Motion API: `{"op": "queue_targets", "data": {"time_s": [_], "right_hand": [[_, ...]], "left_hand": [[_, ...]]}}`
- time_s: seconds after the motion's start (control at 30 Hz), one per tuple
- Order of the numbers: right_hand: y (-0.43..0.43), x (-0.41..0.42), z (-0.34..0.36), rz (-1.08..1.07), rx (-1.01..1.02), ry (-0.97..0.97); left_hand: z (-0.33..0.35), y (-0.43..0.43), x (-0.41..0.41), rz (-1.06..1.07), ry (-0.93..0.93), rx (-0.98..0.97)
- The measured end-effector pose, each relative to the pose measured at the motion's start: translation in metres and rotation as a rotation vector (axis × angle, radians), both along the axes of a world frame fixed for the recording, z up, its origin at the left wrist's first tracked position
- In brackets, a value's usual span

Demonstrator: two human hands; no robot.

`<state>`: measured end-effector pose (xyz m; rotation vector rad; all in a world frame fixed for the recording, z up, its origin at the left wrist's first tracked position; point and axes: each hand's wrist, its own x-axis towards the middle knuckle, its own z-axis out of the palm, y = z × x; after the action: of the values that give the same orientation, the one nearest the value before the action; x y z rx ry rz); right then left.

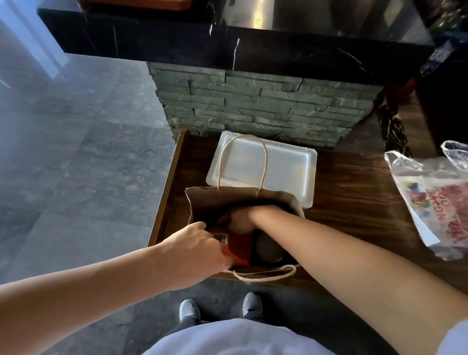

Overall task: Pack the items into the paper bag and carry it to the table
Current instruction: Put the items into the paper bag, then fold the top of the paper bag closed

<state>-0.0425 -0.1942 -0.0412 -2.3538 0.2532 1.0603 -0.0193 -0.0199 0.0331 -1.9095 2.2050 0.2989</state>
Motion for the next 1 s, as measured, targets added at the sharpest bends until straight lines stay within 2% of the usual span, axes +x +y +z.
{"op": "queue_targets", "data": {"time_s": [0.07, 0.17, 0.23, 0.33, 0.4, 0.53, 0.67, 0.8, 0.87, 1.0], "right_hand": [[-0.011, -0.003, 0.027, 0.108, -0.046, -0.036], [-0.041, -0.025, 0.076, 0.082, 0.021, -0.072], [-0.064, -0.056, 0.108, -0.071, 0.087, -0.183], [-0.091, -0.117, 0.134, -0.453, 0.233, -0.463], [-0.096, -0.151, 0.131, -0.58, 0.279, -0.532], [-0.08, -0.19, 0.084, -0.724, 0.372, -0.378], [-0.052, -0.196, 0.047, -0.808, 0.27, -0.349], [-0.032, -0.193, 0.034, -0.877, 0.237, -0.438], [-0.029, -0.195, 0.034, -0.86, 0.203, -0.497], [-0.029, -0.199, 0.032, -0.832, 0.224, -0.547]], "left_hand": [[0.002, 0.004, 0.0, -0.002, -0.008, 0.01], [0.002, 0.012, 0.0, 0.033, 0.03, 0.057], [0.004, 0.017, 0.0, 0.064, 0.083, 0.018], [0.01, 0.021, 0.0, 0.089, 0.147, -0.104], [0.014, 0.024, 0.0, 0.094, 0.179, -0.157], [0.018, 0.035, 0.0, 0.14, 0.239, -0.164], [0.012, 0.04, -0.012, 0.169, 0.27, -0.2], [0.005, 0.037, -0.025, 0.189, 0.227, -0.276], [0.004, 0.042, -0.023, 0.31, 0.27, -0.378], [0.001, 0.063, -0.018, 0.776, 0.451, -0.571]]}}
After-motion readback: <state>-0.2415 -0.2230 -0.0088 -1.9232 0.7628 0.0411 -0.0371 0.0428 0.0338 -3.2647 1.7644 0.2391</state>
